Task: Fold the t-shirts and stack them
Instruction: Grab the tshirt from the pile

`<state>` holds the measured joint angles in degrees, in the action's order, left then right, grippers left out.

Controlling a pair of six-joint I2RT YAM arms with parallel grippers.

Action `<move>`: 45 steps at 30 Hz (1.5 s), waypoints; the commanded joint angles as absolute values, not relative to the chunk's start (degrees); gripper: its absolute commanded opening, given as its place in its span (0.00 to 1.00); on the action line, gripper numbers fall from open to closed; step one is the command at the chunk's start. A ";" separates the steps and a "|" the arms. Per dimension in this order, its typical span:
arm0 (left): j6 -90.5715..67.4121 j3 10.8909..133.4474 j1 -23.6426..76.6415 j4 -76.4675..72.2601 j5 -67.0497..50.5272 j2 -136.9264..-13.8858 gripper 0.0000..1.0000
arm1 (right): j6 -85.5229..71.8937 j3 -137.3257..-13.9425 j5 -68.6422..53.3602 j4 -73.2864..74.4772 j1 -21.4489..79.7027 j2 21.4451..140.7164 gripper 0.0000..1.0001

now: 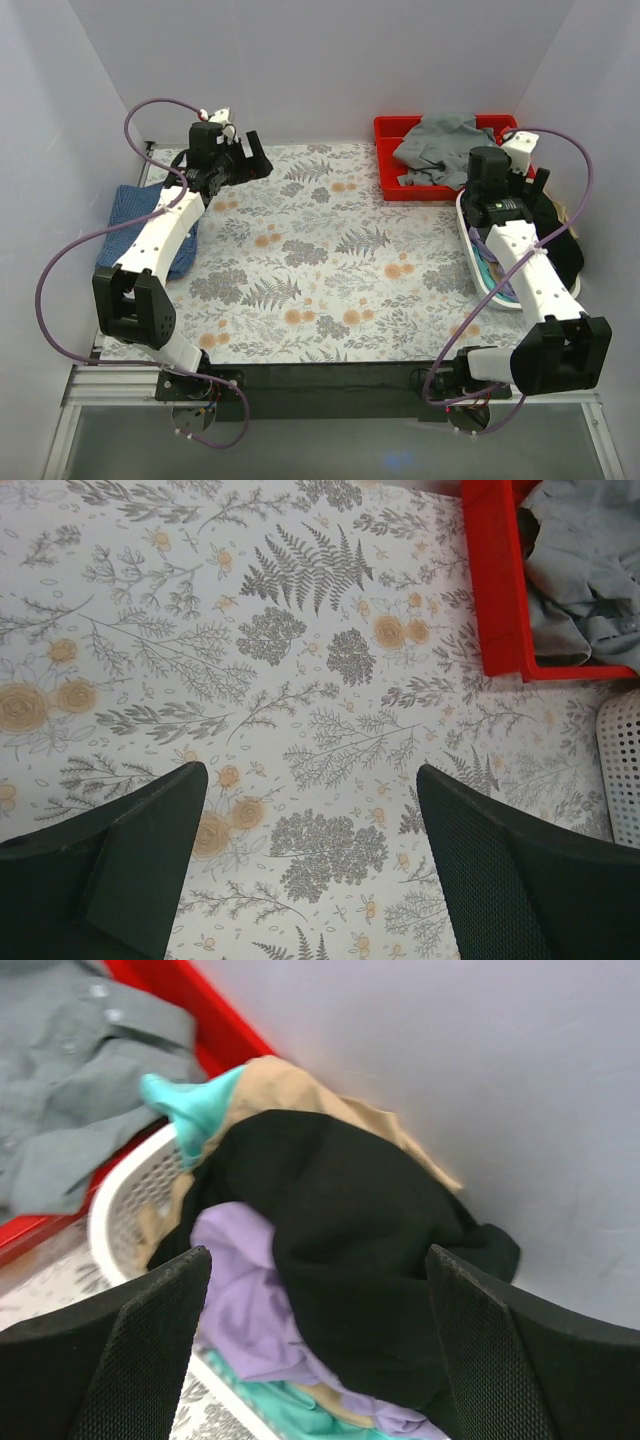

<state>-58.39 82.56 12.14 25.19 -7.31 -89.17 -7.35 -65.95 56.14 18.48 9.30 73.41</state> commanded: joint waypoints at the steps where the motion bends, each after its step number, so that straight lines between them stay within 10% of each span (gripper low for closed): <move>1: -59.41 83.67 12.22 25.31 -11.16 -90.44 0.84 | -9.22 -66.27 61.35 18.46 6.24 73.39 0.92; 6: -59.24 82.97 12.22 24.96 -13.09 -91.84 0.74 | -10.72 -67.23 61.96 20.37 2.12 77.51 0.79; 15: -60.47 82.62 12.22 25.14 -13.36 -93.16 0.26 | -12.30 -66.18 57.40 21.45 0.88 77.26 0.01; 20: -61.08 82.35 12.22 25.05 -13.27 -93.69 0.00 | -11.87 -65.30 50.29 20.48 0.88 73.31 0.01; 45: -63.28 81.48 12.22 22.85 -16.26 -92.37 0.06 | -5.96 -78.55 -20.72 1.85 2.37 50.79 0.01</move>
